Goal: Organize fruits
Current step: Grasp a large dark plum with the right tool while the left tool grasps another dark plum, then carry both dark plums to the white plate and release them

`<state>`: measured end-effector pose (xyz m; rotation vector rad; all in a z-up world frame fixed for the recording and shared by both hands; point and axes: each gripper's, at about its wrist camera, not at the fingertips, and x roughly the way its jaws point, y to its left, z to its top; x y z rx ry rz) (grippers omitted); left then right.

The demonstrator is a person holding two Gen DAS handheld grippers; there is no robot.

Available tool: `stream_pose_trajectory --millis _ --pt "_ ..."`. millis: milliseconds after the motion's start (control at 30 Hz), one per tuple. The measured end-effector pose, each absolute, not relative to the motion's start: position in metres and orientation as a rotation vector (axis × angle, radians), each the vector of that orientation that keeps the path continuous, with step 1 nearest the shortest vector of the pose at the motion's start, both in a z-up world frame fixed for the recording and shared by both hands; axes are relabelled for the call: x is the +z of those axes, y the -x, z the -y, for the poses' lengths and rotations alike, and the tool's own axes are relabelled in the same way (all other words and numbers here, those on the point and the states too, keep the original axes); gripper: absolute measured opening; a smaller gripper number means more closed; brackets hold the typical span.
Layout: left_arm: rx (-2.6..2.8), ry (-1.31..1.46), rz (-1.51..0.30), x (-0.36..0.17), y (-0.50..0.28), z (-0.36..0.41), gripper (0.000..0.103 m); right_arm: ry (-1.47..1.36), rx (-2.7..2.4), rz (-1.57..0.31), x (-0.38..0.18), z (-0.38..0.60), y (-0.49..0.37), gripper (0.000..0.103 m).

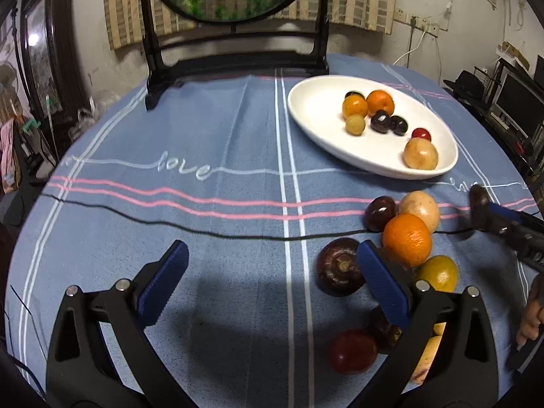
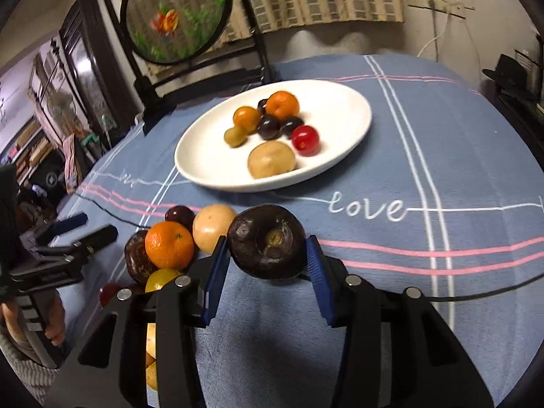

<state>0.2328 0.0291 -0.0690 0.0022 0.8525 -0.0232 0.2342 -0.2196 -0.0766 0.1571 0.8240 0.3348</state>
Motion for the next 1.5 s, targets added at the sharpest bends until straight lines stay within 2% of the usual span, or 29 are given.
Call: stream_pose_trajectory --millis 367,533,700,967,1133,1167,1233,1300,1400,1500 --pt "-0.132 0.006 -0.951 -0.09 -0.248 -0.017 0.101 -0.19 0.347 -0.817 -0.071 0.225 -0.234 0.046" --pt "-0.194 0.102 -0.992 -0.098 -0.259 -0.027 0.101 -0.205 0.348 -0.82 -0.071 0.226 -0.235 0.046" --pt "-0.083 -0.097 -0.917 -0.09 -0.245 -0.021 0.101 -0.213 0.349 -0.819 -0.07 0.228 -0.235 0.046" --pt "-0.032 -0.233 -0.873 -0.098 -0.24 -0.01 0.101 -0.223 0.355 -0.813 -0.068 0.229 -0.233 0.046" --pt "-0.041 -0.178 -0.894 -0.101 -0.245 -0.019 0.1 -0.224 0.359 -0.814 -0.068 0.228 -0.232 0.046" --pt "-0.048 -0.149 -0.901 -0.101 -0.246 -0.023 0.097 -0.224 0.36 -0.814 -0.068 0.228 -0.233 0.046" --pt "-0.043 -0.113 -0.895 -0.099 -0.248 -0.028 0.087 -0.221 0.36 -0.814 -0.068 0.226 -0.232 0.046" --pt "-0.065 -0.092 -0.89 -0.099 -0.246 -0.028 0.069 -0.219 0.361 -0.815 -0.068 0.226 -0.233 0.046" --pt "-0.093 -0.08 -0.889 -0.099 -0.242 -0.023 0.052 -0.216 0.362 -0.817 -0.069 0.225 -0.232 0.046" --pt "-0.109 -0.065 -0.887 -0.099 -0.24 -0.021 0.044 -0.213 0.361 -0.82 -0.069 0.224 -0.233 0.046"
